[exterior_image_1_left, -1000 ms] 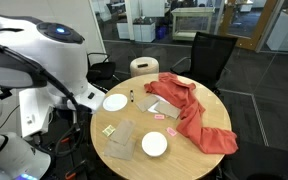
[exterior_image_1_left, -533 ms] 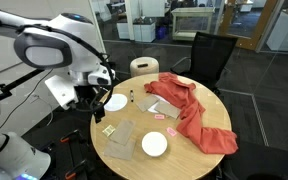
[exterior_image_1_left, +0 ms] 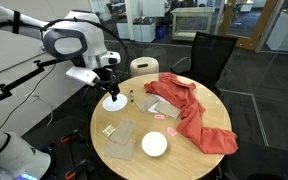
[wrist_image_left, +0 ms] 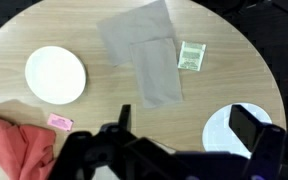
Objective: Place the black marker in the white bowl
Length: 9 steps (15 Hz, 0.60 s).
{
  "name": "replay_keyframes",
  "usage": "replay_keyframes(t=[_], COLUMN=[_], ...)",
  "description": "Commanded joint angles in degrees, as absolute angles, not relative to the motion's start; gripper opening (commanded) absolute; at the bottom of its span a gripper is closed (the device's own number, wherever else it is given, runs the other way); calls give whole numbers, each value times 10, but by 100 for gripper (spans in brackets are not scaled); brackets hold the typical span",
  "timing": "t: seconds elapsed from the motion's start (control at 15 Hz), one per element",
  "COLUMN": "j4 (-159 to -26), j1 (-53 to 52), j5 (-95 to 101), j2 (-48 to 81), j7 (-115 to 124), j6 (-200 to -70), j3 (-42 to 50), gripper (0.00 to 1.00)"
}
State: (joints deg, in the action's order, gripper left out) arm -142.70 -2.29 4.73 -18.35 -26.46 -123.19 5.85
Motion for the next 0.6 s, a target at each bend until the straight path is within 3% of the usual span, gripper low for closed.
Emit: replay_keyframes(t=[0.0, 0.53], j4=[-1398, -1363], j1=[-46, -86], j5=[28, -27], j2=[-139, -57], j7=[-272, -304], j6=[-1283, -1434], j3=[38, -3], gripper=[100, 100])
